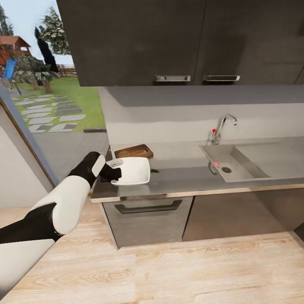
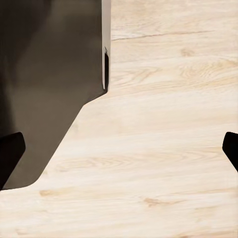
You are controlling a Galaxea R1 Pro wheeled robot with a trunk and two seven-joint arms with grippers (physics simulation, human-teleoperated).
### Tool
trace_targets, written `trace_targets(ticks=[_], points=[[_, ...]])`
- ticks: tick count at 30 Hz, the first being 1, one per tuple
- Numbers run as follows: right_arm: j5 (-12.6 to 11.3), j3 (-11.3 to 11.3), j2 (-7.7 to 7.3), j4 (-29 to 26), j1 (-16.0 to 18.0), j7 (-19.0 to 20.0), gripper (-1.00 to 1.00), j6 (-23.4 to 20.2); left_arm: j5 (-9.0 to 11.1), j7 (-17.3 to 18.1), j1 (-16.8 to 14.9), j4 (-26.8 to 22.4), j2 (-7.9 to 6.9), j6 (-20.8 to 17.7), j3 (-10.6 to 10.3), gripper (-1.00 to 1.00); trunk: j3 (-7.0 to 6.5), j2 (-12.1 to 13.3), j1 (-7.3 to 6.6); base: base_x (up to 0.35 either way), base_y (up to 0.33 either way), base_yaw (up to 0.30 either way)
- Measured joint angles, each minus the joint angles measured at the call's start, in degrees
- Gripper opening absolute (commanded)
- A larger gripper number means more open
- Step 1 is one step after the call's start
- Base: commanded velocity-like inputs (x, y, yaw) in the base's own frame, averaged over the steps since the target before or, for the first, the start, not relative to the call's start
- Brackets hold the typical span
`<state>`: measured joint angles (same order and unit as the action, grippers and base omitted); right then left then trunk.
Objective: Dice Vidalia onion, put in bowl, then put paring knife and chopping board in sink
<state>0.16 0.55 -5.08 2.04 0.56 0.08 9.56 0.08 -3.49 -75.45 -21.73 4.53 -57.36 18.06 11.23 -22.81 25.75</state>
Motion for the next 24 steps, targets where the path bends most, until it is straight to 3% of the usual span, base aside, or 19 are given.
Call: trace_targets(ticks=[24], points=[[0.0,0.0,0.00,0.0,0.0,0.0,1.00,0.0,0.0,0.0,0.0,0.0,-1.56,0.1,0.0,-1.00,0.00,0.0,0.00,0.000,0.001,0.000]])
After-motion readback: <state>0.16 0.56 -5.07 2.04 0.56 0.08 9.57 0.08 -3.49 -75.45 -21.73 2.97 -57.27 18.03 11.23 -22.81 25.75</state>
